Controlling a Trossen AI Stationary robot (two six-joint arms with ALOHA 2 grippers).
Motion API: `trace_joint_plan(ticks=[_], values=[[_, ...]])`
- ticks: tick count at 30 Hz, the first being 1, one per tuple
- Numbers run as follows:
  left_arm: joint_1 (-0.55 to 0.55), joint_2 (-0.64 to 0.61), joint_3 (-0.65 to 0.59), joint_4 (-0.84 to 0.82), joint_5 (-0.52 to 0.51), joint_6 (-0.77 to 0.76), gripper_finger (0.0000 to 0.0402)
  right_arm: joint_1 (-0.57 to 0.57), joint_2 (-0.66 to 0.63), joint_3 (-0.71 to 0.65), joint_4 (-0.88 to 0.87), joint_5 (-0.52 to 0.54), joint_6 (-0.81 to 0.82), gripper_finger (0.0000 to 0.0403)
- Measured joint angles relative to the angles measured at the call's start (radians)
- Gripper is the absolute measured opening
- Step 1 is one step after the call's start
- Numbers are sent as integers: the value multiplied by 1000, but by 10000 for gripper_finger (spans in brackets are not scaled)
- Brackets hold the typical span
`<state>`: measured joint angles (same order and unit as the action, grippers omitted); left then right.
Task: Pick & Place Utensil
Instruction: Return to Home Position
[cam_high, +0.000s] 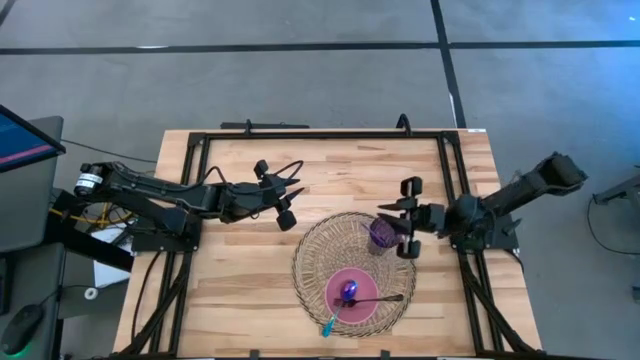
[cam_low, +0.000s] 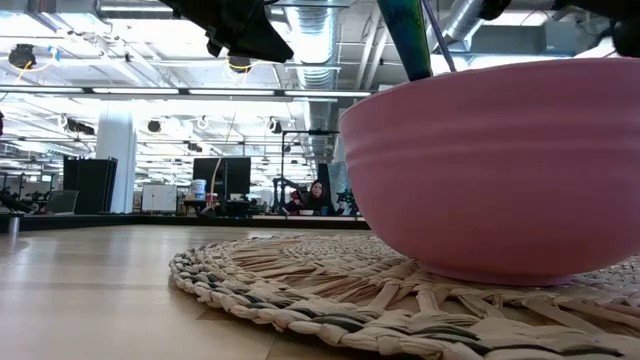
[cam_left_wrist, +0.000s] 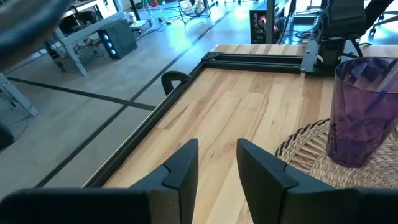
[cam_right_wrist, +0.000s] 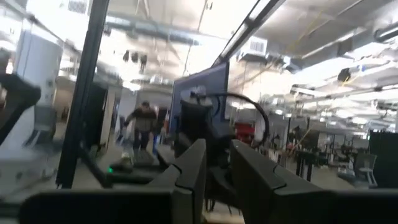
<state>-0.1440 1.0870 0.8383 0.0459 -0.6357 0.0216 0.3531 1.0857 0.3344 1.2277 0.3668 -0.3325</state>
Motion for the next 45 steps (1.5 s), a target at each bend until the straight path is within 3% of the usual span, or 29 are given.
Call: trace_joint_plan(ticks=[7, 10, 20, 30, 35, 38, 45], values=[[0, 0, 0, 0, 0, 57, 111, -23, -327, 66, -716, 0, 75, 67], [0, 0, 0, 0, 0, 70, 111, -46, -418, 96, -938, 1, 132, 67], [0, 0, 0, 7, 0, 68, 111, -100, -587, 98, -994, 1, 150, 67], [0, -17, -2, -6, 2, 66, 111, -108, -610, 98, -1090, 1, 172, 67], [-6, -152, -2, -30, 12, 48, 111, -108, -698, 99, -1209, 1, 237, 67], [-8, -251, -31, -31, 79, 48, 111, -107, -775, 98, -1300, 1, 292, 67], [-8, -509, -242, 11, 189, -21, 111, -106, -964, 6, -1366, 0, 305, 67]])
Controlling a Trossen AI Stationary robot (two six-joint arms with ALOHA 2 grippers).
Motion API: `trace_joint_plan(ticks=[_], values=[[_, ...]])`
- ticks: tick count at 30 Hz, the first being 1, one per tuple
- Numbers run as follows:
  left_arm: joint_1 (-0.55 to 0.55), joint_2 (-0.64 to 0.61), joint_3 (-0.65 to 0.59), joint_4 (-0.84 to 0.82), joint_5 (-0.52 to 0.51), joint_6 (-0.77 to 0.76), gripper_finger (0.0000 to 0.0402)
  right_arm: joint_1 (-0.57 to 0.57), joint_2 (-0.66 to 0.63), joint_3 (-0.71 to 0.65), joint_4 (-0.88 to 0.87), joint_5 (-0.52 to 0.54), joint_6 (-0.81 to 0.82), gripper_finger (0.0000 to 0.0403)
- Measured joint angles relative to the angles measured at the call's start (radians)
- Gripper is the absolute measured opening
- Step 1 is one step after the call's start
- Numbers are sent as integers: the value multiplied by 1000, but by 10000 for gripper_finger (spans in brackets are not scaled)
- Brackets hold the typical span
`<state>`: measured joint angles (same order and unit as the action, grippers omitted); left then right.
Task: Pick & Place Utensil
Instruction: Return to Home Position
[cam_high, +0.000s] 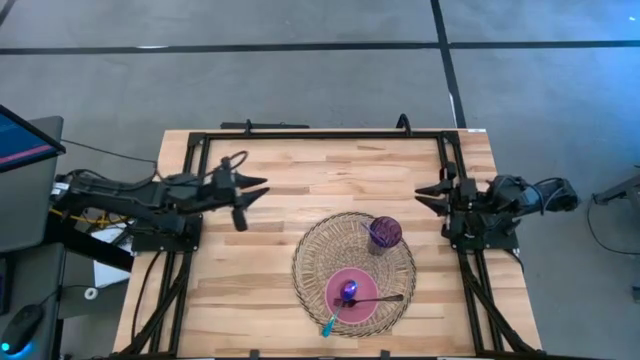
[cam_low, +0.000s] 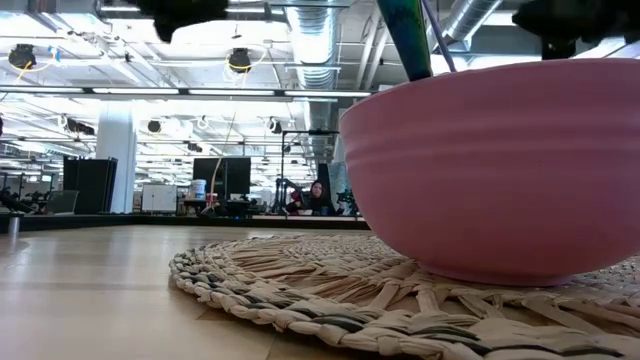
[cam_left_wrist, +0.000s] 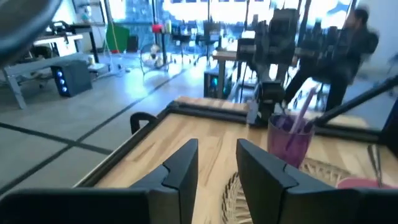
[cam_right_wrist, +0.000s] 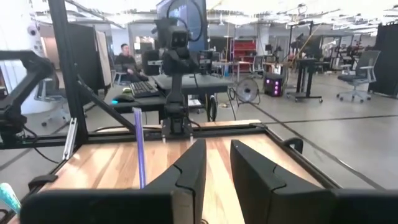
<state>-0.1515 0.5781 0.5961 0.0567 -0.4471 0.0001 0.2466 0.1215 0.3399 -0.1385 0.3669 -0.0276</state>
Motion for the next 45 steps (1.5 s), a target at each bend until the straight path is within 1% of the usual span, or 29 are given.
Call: trace_joint_plan(ticks=[4, 5, 8, 10, 13, 17, 22, 28, 32, 35, 38, 41, 45], values=[[2, -141, -124, 87, 3, -4, 111, 0, -111, -64, 2, 0, -20, 67], [2, -173, -144, 98, 3, -2, 111, 0, -120, -77, 5, 1, -21, 67], [2, -266, -196, 102, 3, 0, 111, 0, -118, -89, -35, 0, -20, 67], [2, -325, -228, 101, 3, -1, 111, 0, -103, -95, -35, 1, 10, 67], [1, -399, -277, 102, 4, 2, 111, -1, -118, -119, -74, 0, 33, 67], [2, -492, -344, 101, 3, 26, 111, -3, -119, -142, -57, 3, 44, 67], [2, -578, -415, 107, 4, 22, 111, -3, -119, -183, -45, 26, 56, 67], [5, -572, -503, 120, 0, -12, 111, -3, -119, -187, -40, 43, 57, 67], [11, -572, -524, 139, -2, -9, 111, -7, -119, -191, -56, 43, 78, 67], [10, -572, -550, 142, 0, -31, 111, -7, -119, -216, -29, 44, 79, 67], [10, -572, -591, 132, 0, -89, 111, -7, -119, -267, 25, 43, 81, 67], [9, -560, -591, 121, 6, -131, 111, -7, -119, -286, 63, 51, 81, 67], [9, -556, -591, 131, 11, -93, 111, -7, -119, -287, 68, 53, 81, 67]])
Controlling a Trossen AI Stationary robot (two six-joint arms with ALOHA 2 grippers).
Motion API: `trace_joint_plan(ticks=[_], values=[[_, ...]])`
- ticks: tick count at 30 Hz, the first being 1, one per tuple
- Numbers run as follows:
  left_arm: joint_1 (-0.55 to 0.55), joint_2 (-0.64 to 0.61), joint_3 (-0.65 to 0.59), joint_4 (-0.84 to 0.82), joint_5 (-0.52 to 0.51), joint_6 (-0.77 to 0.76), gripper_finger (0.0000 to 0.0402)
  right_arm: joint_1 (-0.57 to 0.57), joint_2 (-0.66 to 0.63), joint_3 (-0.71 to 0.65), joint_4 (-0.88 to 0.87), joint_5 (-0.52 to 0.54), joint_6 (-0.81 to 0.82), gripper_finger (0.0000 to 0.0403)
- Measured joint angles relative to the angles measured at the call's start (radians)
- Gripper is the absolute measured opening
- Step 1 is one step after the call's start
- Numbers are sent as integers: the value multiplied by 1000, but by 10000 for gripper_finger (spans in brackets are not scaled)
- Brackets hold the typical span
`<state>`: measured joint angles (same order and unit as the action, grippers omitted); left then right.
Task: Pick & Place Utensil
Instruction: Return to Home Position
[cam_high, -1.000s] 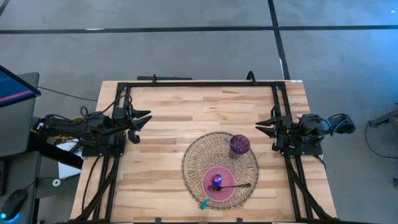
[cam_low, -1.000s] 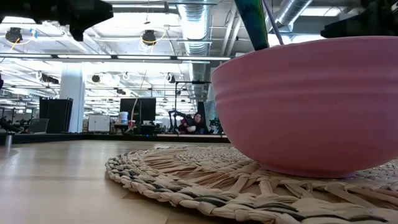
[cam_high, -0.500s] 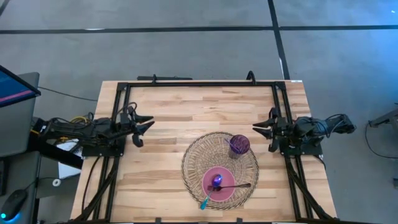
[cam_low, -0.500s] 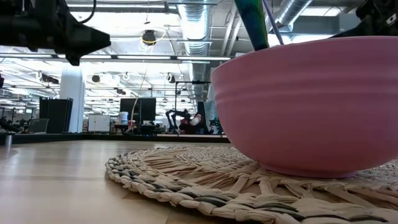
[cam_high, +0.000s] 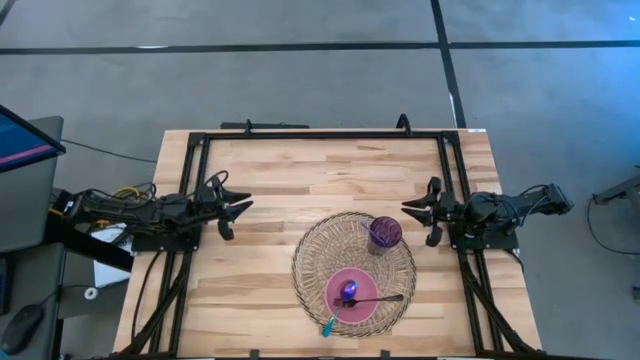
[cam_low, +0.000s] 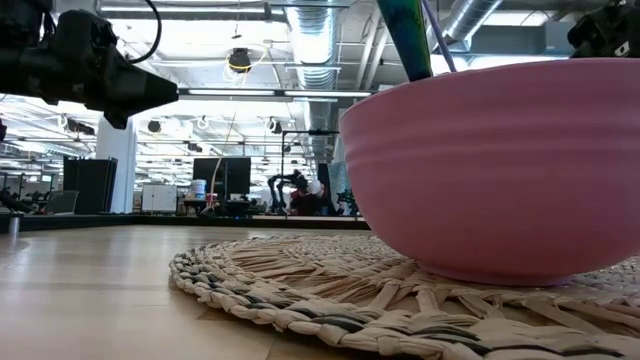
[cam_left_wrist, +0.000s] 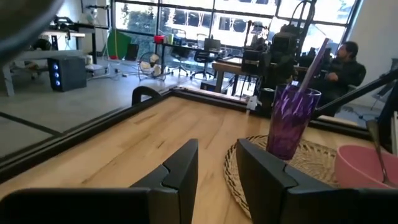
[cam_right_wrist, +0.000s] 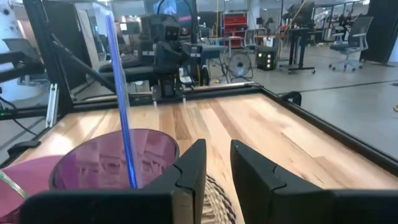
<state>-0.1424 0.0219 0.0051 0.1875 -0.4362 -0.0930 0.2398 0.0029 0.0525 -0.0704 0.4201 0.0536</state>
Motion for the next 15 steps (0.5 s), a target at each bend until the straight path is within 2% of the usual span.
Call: trace_joint_plan(ticks=[15], values=[[0, 0, 0, 0, 0, 29, 111, 0, 8, 0, -3, 0, 0, 67]])
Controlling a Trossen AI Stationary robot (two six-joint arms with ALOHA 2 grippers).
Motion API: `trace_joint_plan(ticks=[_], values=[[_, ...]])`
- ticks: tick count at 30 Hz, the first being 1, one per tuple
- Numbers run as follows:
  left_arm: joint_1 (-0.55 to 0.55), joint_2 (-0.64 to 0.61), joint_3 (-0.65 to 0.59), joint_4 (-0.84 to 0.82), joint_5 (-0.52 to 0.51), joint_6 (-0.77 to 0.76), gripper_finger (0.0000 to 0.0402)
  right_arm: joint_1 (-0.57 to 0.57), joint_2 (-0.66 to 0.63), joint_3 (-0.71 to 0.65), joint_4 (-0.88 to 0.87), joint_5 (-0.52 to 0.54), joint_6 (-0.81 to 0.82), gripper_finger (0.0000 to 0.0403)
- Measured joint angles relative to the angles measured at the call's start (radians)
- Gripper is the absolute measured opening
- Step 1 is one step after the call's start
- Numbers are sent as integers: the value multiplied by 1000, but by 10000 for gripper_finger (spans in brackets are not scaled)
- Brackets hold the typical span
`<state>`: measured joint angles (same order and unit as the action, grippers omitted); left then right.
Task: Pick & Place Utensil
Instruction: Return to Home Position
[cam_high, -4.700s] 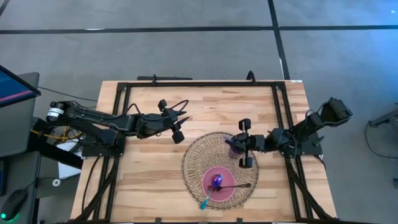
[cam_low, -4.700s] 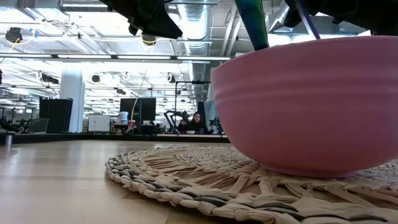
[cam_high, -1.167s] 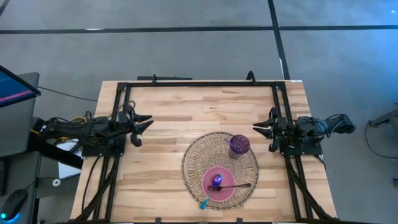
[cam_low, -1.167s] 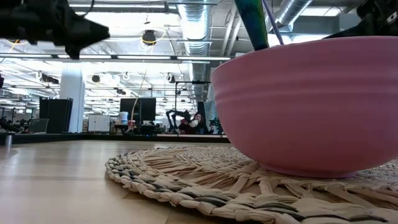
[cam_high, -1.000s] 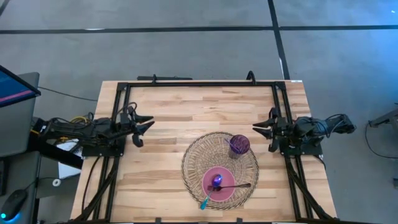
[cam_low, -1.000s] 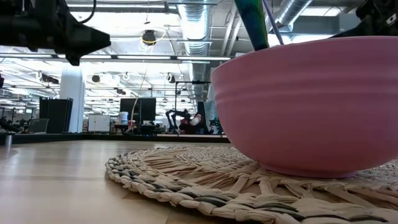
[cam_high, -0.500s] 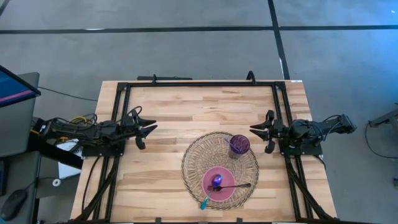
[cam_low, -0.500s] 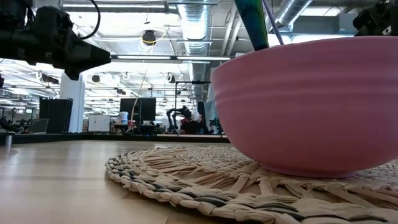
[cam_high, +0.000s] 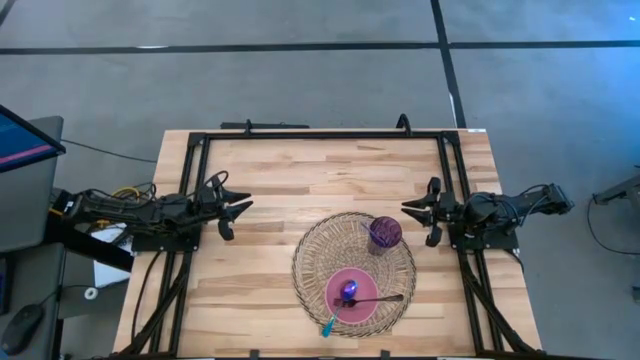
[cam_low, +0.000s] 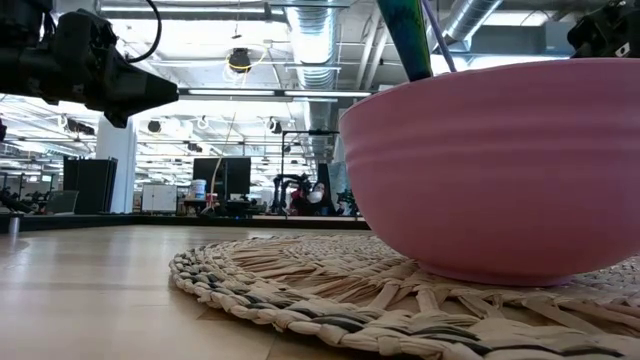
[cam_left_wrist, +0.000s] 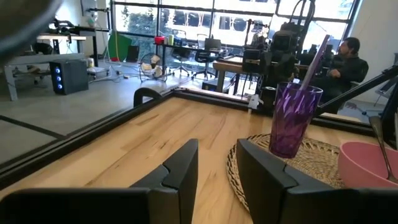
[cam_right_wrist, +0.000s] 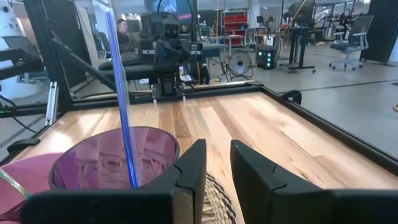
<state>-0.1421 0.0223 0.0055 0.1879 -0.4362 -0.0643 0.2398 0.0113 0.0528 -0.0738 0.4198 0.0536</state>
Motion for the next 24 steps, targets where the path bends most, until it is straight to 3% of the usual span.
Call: trace_joint_plan(ticks=[24], values=[[0, 0, 0, 8, 0, 0, 111, 0, 1, 0, 0, 0, 0, 67]])
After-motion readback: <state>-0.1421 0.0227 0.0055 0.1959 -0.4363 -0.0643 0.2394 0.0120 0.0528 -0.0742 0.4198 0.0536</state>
